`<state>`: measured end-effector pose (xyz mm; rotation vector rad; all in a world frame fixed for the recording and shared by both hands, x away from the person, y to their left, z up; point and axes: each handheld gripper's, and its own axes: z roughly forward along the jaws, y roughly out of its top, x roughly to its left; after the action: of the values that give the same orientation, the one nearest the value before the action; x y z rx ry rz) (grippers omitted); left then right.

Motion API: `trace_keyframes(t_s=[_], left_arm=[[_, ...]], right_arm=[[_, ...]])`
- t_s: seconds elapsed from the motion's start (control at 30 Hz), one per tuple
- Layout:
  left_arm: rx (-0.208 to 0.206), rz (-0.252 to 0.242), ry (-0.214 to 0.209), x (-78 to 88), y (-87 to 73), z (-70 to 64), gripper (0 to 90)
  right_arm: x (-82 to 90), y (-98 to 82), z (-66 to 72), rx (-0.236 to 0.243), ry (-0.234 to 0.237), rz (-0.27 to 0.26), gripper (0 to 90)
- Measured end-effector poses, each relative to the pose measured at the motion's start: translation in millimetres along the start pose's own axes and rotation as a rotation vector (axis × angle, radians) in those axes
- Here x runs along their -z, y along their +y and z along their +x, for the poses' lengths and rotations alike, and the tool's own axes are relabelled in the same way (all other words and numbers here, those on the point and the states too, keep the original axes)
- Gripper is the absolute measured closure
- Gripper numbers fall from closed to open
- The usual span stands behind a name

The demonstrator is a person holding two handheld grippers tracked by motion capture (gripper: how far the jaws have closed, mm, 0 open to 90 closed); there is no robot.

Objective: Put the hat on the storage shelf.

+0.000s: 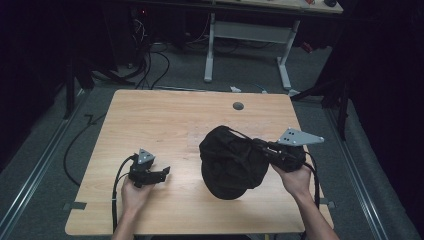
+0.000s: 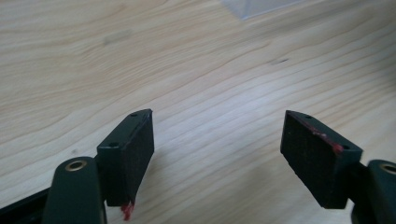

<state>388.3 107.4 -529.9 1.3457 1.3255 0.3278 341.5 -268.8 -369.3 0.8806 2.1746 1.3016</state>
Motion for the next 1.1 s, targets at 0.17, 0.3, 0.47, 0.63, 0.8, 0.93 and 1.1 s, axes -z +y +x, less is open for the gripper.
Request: trace_keyframes(t_s=[0.17,0.3,0.47,0.63,0.8,0.93,1.1], left_arm=[[0.03,0.006,-0.129,11.5,10.1,-18.5,20.2],[0.044,0.01,-0.258,23.4,24.9,-41.6,17.6],[0.054,0.036,-0.334,27.3,35.2,-58.5,15.7],[0.047,0.071,-0.402,25.5,42.0,-74.6,15.2],[0.028,0.118,-0.461,19.8,46.3,-90.0,14.1],[0.017,0.152,-0.477,16.0,46.8,-95.6,12.7],[0.015,0.178,-0.498,10.3,48.3,-100.6,11.7]], right_arm=[[-2.4,4.0,-2.8,0.007,0.027,-0.018,84.4],[-3.0,8.3,-4.4,0.014,0.044,-0.031,84.4],[-2.0,12.9,-5.3,0.02,0.062,-0.047,84.5],[-1.7,17.8,-7.5,0.028,0.097,-0.061,84.5],[-2.6,20.5,-7.9,0.034,0.127,-0.062,84.5],[-4.1,23.0,-7.1,0.05,0.148,-0.066,84.5],[-5.2,25.5,-7.4,0.053,0.174,-0.077,84.5]])
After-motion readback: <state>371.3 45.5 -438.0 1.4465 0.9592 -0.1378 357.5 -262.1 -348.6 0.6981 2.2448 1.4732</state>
